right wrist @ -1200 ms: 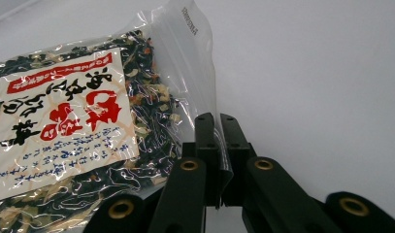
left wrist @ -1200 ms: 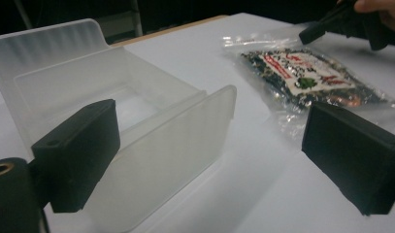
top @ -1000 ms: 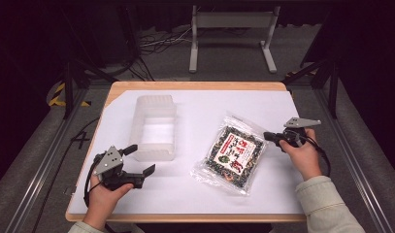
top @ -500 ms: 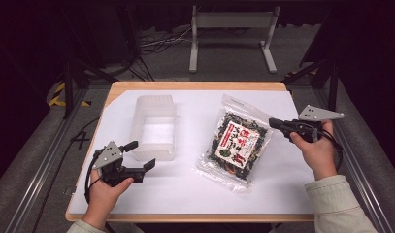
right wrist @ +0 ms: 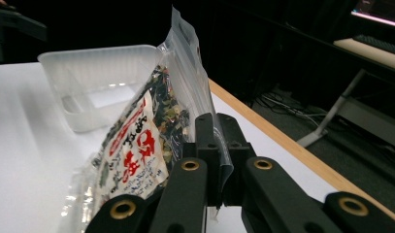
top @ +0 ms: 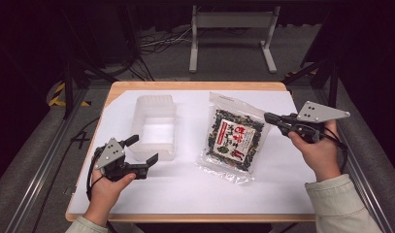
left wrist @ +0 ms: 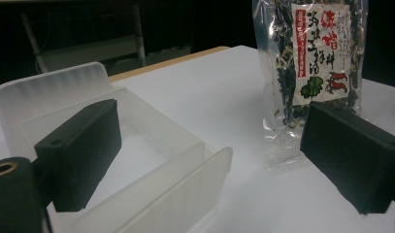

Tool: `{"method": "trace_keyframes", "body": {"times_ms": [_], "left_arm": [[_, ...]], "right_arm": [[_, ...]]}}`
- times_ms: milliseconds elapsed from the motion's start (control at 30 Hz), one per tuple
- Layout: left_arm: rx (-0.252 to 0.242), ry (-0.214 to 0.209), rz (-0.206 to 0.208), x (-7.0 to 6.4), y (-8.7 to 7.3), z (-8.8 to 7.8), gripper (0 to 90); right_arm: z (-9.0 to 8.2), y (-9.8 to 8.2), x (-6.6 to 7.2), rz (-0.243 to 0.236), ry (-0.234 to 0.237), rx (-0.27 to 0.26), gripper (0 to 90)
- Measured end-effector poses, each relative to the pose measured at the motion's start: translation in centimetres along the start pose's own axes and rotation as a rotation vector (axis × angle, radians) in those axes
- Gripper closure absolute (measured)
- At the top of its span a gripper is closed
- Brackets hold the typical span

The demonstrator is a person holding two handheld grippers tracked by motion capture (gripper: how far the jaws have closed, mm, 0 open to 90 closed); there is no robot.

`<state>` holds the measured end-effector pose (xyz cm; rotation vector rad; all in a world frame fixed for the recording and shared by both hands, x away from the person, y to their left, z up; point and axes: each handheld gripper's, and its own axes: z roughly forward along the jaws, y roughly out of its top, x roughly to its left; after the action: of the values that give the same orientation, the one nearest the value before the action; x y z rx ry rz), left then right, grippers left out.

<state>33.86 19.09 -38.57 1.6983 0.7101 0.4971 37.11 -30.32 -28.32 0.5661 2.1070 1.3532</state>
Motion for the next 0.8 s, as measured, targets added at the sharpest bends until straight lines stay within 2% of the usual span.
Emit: {"method": "trace_keyframes", "body": {"times_ms": [67,133,200,300,333,400,433,533,667,800], "left_arm": [[-0.005,-0.016,-0.014,0.0,0.4,0.3,4.4],[-0.006,-0.015,-0.015,0.0,0.6,0.5,4.4],[-0.005,-0.021,-0.002,0.0,1.2,1.0,4.4],[0.009,-0.014,0.031,-0.2,2.3,1.6,5.3],[0.009,-0.014,0.031,-0.2,2.3,1.6,6.4],[0.031,-0.033,0.045,-0.6,3.2,2.4,8.4],[0.031,-0.033,0.045,-0.6,3.2,2.4,9.0],[0.028,-0.075,0.058,-1.1,4.1,3.6,9.7],[0.019,-0.098,0.055,-1.2,4.7,4.6,10.1],[0.005,-0.114,0.027,-1.2,5.5,5.6,10.2]], "right_arm": [[-0.3,0.9,0.5,-0.026,0.014,-0.025,90.0],[-0.4,1.0,0.5,-0.028,0.019,-0.031,90.0],[-0.7,1.8,0.8,-0.037,0.039,-0.057,90.0],[-0.7,2.4,0.9,-0.046,0.052,-0.068,90.0],[-0.7,2.6,1.0,-0.053,0.052,-0.068,90.0],[-0.7,3.1,1.1,-0.059,0.057,-0.072,90.0],[-0.7,3.3,1.1,-0.063,0.058,-0.075,90.0],[-0.8,4.0,1.2,-0.078,0.057,-0.086,90.0],[-0.9,4.6,1.3,-0.082,0.063,-0.1,90.0],[-1.2,5.6,1.4,-0.085,0.078,-0.122,90.0]]}}
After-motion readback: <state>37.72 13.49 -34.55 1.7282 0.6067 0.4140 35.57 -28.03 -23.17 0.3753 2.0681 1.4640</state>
